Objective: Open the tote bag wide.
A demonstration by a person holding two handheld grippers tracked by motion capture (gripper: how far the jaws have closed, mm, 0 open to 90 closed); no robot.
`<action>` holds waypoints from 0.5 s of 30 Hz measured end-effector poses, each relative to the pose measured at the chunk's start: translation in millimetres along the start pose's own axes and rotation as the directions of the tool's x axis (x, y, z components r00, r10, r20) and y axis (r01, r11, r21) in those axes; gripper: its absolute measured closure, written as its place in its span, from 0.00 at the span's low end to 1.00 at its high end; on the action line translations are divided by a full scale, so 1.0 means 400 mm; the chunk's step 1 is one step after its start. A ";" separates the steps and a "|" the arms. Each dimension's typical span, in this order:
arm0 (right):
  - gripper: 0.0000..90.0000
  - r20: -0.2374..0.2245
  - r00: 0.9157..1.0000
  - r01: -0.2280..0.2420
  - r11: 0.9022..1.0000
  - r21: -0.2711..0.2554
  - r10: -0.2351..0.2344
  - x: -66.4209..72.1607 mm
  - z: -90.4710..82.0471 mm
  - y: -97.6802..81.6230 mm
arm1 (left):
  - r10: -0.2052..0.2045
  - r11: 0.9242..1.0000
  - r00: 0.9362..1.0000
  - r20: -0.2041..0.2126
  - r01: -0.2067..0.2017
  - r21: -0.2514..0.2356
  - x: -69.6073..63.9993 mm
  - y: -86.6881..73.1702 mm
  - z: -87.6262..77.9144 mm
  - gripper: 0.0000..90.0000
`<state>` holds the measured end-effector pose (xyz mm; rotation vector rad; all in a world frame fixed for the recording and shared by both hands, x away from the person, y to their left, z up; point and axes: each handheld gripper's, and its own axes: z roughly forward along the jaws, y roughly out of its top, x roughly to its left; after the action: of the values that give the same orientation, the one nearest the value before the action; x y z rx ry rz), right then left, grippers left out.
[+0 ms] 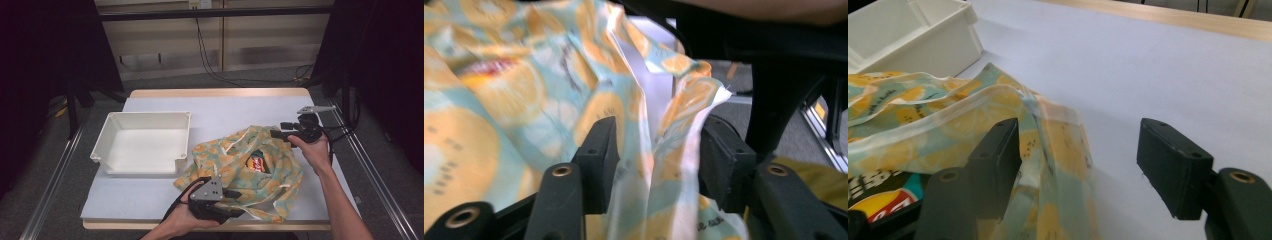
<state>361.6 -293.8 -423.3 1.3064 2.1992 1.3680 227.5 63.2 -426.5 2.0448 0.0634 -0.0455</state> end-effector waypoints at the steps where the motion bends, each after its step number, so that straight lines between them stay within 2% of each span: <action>1: 0.38 -0.004 1.000 0.004 1.000 -0.006 -0.004 0.002 -0.010 -0.001 | -0.013 1.000 1.000 -0.002 0.012 -0.020 0.001 0.007 -0.004 0.54; 2: 0.37 0.004 1.000 0.010 1.000 -0.012 -0.010 0.005 -0.019 -0.003 | -0.008 1.000 1.000 -0.009 0.007 -0.024 0.005 0.014 -0.011 0.54; 4: 0.36 -0.003 1.000 0.017 1.000 -0.025 -0.018 0.018 -0.037 -0.003 | -0.025 0.998 1.000 0.009 0.026 -0.054 0.017 0.027 -0.022 0.54; 5: 0.37 -0.004 1.000 0.027 0.999 -0.038 -0.027 0.027 -0.047 -0.001 | -0.037 0.997 0.999 -0.002 0.037 -0.066 0.021 0.034 -0.028 0.54; 7: 0.48 -0.022 0.999 0.036 0.997 -0.064 -0.037 0.042 -0.066 0.002 | -0.027 0.996 0.999 -0.021 0.025 -0.084 0.031 0.044 -0.034 0.60; 8: 0.50 -0.027 0.999 0.039 0.996 -0.079 -0.041 0.051 -0.074 0.004 | -0.034 0.995 0.999 -0.023 0.032 -0.091 0.038 0.048 -0.033 0.64; 10: 0.60 -0.053 0.997 0.053 0.995 -0.086 -0.058 0.066 -0.083 0.007 | -0.038 0.996 0.999 -0.029 0.036 -0.087 0.055 0.056 -0.015 0.71; 11: 0.67 -0.067 0.995 0.065 0.995 -0.081 -0.071 0.074 -0.084 0.007 | -0.032 0.996 0.998 -0.048 0.028 -0.081 0.064 0.060 -0.002 0.71; 12: 0.71 -0.089 0.993 0.073 0.995 -0.072 -0.079 0.081 -0.082 0.006 | -0.042 0.996 0.998 -0.054 0.037 -0.079 0.073 0.063 0.014 0.72; 13: 0.73 -0.117 0.990 0.077 0.995 -0.060 -0.083 0.087 -0.076 0.003 | -0.041 0.997 0.997 -0.062 0.037 -0.070 0.083 0.067 0.030 0.71; 15: 0.72 -0.133 0.986 0.097 0.995 -0.010 -0.097 0.103 -0.053 -0.004 | -0.050 0.998 0.997 -0.065 0.047 -0.045 0.102 0.076 0.067 0.67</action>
<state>324.6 -274.3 -403.5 1.1203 2.3123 1.4603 269.9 26.7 -414.2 2.0012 0.1538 -0.0063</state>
